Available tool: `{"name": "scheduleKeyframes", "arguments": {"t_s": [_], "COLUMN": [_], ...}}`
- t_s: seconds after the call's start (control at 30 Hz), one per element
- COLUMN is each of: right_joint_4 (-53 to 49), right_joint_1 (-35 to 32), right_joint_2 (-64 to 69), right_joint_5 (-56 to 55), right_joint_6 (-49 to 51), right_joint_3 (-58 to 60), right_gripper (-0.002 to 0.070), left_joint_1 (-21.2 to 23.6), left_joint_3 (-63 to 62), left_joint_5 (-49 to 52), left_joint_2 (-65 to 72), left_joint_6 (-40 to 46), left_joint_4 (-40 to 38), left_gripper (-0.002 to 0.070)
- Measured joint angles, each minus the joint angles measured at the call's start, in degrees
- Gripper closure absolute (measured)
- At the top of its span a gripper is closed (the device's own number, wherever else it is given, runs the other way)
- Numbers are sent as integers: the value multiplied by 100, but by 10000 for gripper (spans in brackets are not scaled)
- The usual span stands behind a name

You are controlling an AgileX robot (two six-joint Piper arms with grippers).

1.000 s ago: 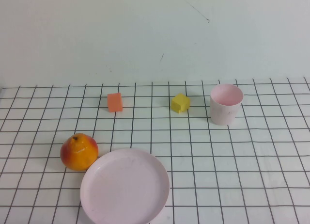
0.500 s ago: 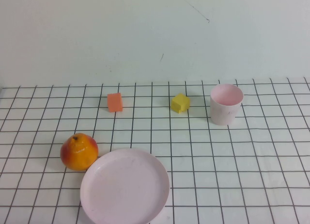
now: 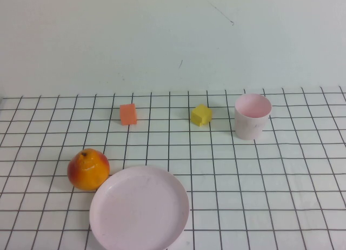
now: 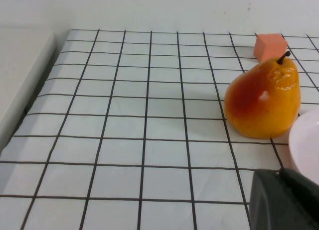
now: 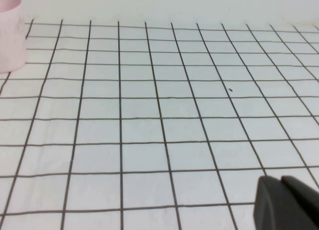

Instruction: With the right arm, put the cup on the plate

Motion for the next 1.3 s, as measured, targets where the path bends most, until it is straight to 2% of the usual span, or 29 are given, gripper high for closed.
{"name": "scheduleKeyframes", "arguments": {"t_s": [1.3], "right_joint_4": [0], "right_joint_1": [232], "right_joint_2": [0], "right_joint_5": [0], "right_joint_6": [0], "right_joint_3": [0], "right_gripper": [678], "left_joint_1": [0], "left_joint_3": [0], "left_joint_5": [0], "left_joint_2": [0], "left_joint_6": [0], "left_joint_4": [0], "left_gripper": [678]}}
